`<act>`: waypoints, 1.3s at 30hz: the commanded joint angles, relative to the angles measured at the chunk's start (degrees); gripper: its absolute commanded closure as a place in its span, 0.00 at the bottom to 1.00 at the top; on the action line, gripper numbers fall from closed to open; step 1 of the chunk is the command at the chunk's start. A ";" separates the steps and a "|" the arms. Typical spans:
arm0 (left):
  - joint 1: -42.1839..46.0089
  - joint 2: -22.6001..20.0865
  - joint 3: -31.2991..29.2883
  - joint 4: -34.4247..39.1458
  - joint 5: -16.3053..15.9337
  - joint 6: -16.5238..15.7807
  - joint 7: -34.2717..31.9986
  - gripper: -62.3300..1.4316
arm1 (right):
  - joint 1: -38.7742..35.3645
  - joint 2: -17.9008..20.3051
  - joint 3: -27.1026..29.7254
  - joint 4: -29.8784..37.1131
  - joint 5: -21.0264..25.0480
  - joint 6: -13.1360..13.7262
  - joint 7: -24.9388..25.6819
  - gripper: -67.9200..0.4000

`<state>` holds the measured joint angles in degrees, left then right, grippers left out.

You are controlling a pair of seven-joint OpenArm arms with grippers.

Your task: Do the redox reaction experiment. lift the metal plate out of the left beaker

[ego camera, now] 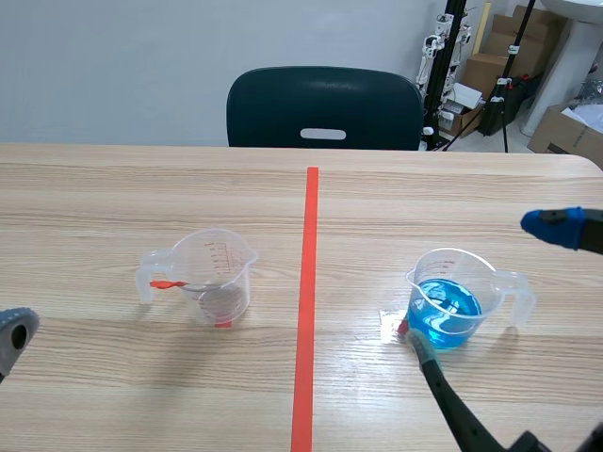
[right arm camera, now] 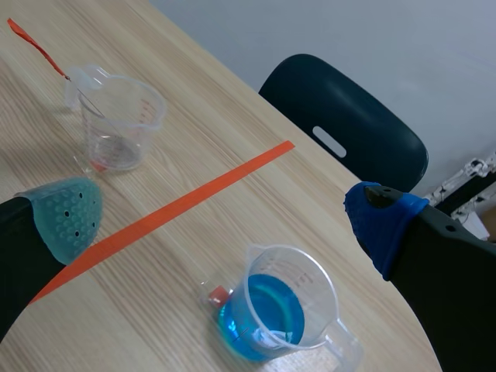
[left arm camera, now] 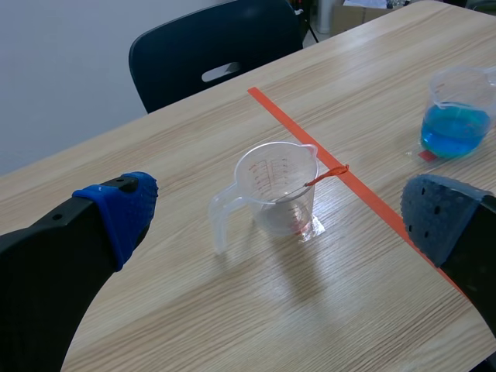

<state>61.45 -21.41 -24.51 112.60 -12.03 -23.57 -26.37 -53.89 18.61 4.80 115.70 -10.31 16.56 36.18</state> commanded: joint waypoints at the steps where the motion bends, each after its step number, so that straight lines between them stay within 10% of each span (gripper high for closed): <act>1: 0.59 0.26 0.17 0.72 -0.61 0.28 -0.59 0.00 | 1.88 1.88 -0.48 -1.25 0.39 -0.22 1.09 0.00; 29: 13.99 0.76 0.00 0.72 1.36 1.88 -3.80 0.00 | 27.12 15.52 -22.25 -14.29 -1.14 -0.85 1.66 0.00; 39: 13.99 4.90 0.02 0.55 1.36 1.81 -6.64 0.00 | 41.86 15.47 -34.91 -24.85 -3.39 -5.46 8.26 0.00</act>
<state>75.37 -16.99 -24.51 112.57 -10.13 -21.63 -31.75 -13.10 33.80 -29.93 90.45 -14.41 12.03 43.13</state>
